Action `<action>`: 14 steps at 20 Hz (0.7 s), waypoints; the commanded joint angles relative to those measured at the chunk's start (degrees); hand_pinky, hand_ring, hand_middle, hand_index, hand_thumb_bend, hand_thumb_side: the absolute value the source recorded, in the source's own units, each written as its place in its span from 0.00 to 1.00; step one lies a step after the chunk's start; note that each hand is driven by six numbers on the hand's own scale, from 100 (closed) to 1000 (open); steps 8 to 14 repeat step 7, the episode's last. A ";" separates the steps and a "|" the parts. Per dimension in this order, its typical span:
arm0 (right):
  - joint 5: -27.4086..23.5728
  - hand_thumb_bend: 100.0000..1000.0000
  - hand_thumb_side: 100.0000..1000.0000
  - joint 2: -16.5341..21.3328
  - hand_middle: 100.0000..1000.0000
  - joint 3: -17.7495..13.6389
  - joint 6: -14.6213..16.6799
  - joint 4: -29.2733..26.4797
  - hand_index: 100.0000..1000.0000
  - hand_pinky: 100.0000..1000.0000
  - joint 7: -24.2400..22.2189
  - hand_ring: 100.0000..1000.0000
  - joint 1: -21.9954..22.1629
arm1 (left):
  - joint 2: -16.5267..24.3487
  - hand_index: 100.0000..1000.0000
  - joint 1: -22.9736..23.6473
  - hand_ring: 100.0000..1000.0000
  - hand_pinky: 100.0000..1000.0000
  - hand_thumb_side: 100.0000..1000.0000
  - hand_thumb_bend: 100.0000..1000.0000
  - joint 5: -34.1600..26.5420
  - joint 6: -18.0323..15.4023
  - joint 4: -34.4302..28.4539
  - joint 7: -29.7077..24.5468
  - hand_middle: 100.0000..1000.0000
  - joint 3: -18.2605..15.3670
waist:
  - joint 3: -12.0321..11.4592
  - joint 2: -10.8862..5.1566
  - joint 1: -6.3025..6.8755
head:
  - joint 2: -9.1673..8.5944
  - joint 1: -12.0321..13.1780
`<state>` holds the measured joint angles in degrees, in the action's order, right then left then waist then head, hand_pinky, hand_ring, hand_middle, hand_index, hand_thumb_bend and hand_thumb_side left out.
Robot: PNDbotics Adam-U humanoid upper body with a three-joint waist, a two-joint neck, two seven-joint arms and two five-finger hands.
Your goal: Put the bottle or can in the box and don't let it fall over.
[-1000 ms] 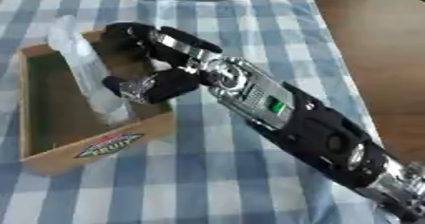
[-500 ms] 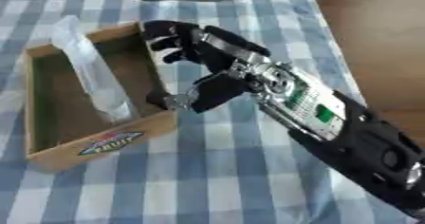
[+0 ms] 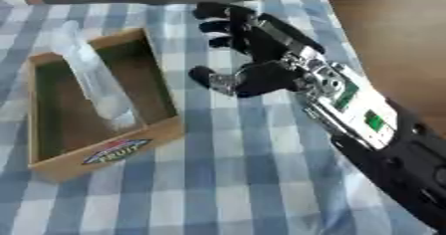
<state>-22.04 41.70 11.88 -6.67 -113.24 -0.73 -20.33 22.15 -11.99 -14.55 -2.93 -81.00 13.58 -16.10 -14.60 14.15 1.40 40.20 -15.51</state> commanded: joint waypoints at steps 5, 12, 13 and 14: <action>2.44 0.24 0.14 1.63 1.00 -5.92 2.36 -1.35 0.87 0.91 4.81 0.95 4.83 | 2.35 0.68 0.23 1.00 1.00 0.68 0.00 0.74 -0.09 -4.19 -0.40 0.72 -0.69 | 1.52 -0.82 0.80 | -0.06 2.95; 2.39 0.24 0.13 1.62 1.00 -7.54 3.34 -1.35 0.87 0.91 5.77 0.95 6.81 | 2.46 0.68 0.16 1.00 1.00 0.66 0.00 0.77 -0.05 -5.30 -0.55 0.72 -0.68 | 2.03 -0.69 0.90 | 0.05 4.09; 2.39 0.24 0.13 1.62 1.00 -7.54 3.34 -1.35 0.87 0.91 5.77 0.95 6.81 | 2.46 0.68 0.16 1.00 1.00 0.66 0.00 0.77 -0.05 -5.30 -0.55 0.72 -0.68 | 2.03 -0.69 0.90 | 0.05 4.09; 2.39 0.24 0.13 1.62 1.00 -7.54 3.34 -1.35 0.87 0.91 5.77 0.95 6.81 | 2.46 0.68 0.16 1.00 1.00 0.66 0.00 0.77 -0.05 -5.30 -0.55 0.72 -0.68 | 2.03 -0.69 0.90 | 0.05 4.09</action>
